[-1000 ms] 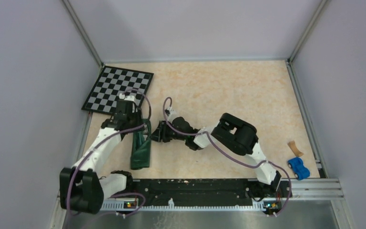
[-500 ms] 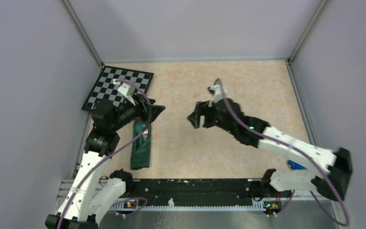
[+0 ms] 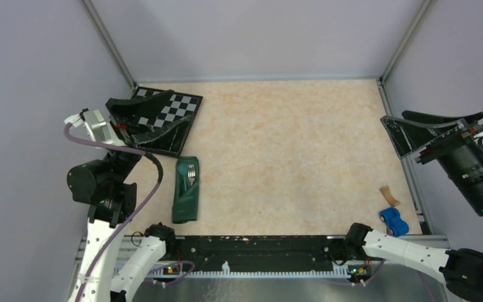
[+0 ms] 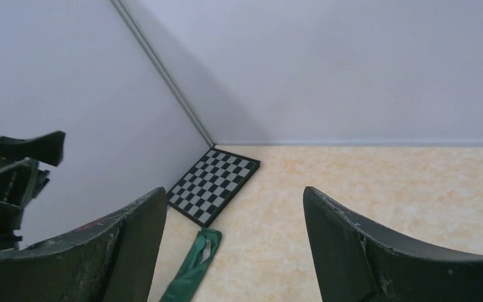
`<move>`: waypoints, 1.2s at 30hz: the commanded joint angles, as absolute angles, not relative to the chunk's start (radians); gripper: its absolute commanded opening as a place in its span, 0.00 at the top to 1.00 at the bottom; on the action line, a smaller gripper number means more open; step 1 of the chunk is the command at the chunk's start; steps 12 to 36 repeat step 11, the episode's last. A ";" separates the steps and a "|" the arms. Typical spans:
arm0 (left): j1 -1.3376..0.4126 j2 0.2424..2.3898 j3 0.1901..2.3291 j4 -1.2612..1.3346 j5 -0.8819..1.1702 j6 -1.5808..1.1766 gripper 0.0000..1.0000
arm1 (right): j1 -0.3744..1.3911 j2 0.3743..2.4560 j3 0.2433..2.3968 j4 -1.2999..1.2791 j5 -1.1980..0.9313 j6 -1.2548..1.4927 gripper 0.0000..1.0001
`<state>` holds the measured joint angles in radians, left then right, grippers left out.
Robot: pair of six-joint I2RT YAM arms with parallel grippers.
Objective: Fold the napkin into a case and place the utensils inside
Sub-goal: Reset both arms
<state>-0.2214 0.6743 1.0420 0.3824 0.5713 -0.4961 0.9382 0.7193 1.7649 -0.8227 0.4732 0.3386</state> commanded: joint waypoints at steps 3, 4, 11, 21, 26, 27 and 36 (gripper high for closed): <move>-0.223 0.679 1.110 0.357 0.484 -0.508 0.14 | 0.939 0.729 1.746 -0.899 0.482 0.256 0.21; -0.222 0.675 1.115 0.343 0.472 -0.501 0.13 | 0.939 0.720 1.736 -0.882 0.472 0.252 0.21; -0.222 0.660 1.167 0.230 0.432 -0.447 0.12 | 0.939 0.682 1.661 -0.793 0.464 0.232 0.20; -0.222 0.660 1.167 0.230 0.432 -0.447 0.12 | 0.939 0.682 1.661 -0.793 0.464 0.232 0.20; -0.222 0.660 1.167 0.230 0.432 -0.447 0.12 | 0.939 0.682 1.661 -0.793 0.464 0.232 0.20; -0.222 0.660 1.167 0.230 0.432 -0.447 0.12 | 0.939 0.682 1.661 -0.793 0.464 0.232 0.20; -0.222 0.660 1.167 0.230 0.432 -0.447 0.12 | 0.939 0.682 1.661 -0.793 0.464 0.232 0.20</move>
